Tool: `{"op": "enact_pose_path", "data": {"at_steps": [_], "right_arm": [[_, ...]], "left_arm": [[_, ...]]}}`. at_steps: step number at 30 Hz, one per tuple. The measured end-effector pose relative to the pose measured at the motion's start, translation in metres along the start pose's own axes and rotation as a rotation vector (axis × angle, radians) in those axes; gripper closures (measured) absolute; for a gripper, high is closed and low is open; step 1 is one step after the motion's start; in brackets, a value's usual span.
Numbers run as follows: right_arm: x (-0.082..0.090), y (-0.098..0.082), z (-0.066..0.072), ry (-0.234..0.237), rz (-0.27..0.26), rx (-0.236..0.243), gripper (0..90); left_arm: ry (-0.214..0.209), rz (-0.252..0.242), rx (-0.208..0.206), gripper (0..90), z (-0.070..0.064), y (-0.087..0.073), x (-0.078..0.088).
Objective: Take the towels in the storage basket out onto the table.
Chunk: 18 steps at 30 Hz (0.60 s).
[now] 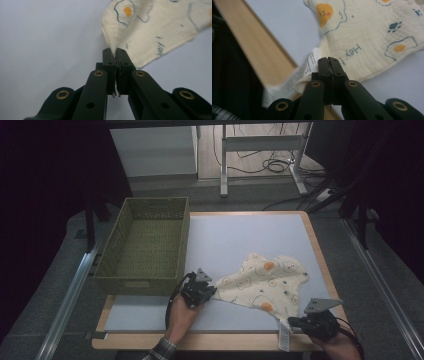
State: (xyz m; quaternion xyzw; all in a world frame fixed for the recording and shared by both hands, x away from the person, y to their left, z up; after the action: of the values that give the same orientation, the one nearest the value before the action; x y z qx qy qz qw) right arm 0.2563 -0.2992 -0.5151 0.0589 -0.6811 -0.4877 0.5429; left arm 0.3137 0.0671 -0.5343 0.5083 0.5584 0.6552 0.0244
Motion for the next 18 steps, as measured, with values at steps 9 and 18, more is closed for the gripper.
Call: {"op": "enact_pose_path", "data": {"at_steps": [9,18], "right_arm": [[0.02,0.002,-0.002,0.024,-0.035,-0.031,81.6],[0.013,0.013,-0.053,-0.13,-0.061,-0.103,73.2]], "left_arm": [[0.002,-0.025,-0.032,52.8,-0.008,0.0,0.014],[0.008,-0.084,-0.065,51.4,0.005,0.063,-0.02]]}}
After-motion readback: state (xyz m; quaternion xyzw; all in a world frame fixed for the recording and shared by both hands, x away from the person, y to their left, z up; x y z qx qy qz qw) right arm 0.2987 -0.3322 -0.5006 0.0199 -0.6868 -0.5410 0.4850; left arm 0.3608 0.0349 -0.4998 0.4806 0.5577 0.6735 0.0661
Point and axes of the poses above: each handheld gripper's, and its own axes: x roughly backward along the jaws, y roughly out of its top, z roughly to its left, the point moved 2 cm from there along -x, roughly forward along the jaws, and after that the axes turned 7 degrees about -z, right-handed, at the moved point
